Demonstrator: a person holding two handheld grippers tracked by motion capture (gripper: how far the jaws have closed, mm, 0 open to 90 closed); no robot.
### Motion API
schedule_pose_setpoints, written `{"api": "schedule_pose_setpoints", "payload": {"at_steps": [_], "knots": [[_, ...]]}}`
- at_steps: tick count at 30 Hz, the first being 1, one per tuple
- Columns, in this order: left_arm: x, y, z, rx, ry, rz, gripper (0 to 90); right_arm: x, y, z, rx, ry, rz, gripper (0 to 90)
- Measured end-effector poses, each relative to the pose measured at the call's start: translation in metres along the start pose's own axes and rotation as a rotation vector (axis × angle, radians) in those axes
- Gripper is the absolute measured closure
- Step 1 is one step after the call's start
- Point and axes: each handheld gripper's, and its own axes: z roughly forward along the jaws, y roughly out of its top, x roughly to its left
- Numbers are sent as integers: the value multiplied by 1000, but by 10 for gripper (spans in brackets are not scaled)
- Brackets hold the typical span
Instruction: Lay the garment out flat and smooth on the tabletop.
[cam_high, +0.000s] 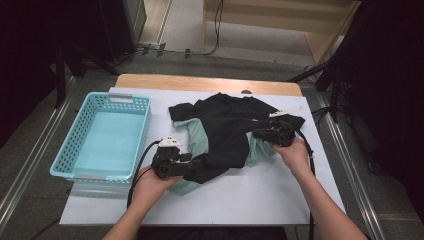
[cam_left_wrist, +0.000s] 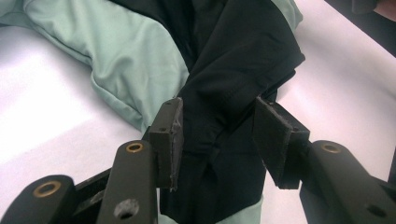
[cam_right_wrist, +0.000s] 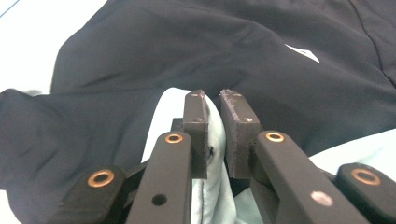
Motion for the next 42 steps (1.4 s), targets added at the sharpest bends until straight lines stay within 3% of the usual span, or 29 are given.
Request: {"api": "schedule_pose_setpoints", "payload": {"at_steps": [6, 14, 21, 34, 42], "knots": [[2, -2, -2, -3, -25, -18, 484, -2, 0, 2, 2, -12, 29, 736], [3, -2, -3, -3, -30, -15, 450, 3, 2, -21, -89, -13, 7, 561], [3, -1, -2, 5, -32, -3, 440, 3, -2, -40, -123, -7, 7, 506], [6, 3, 1, 19, -62, -8, 403, 13, -25, -56, -67, 14, -23, 465], [6, 10, 1, 11, -67, -4, 399, 20, -36, -58, -53, 26, -5, 430]]}}
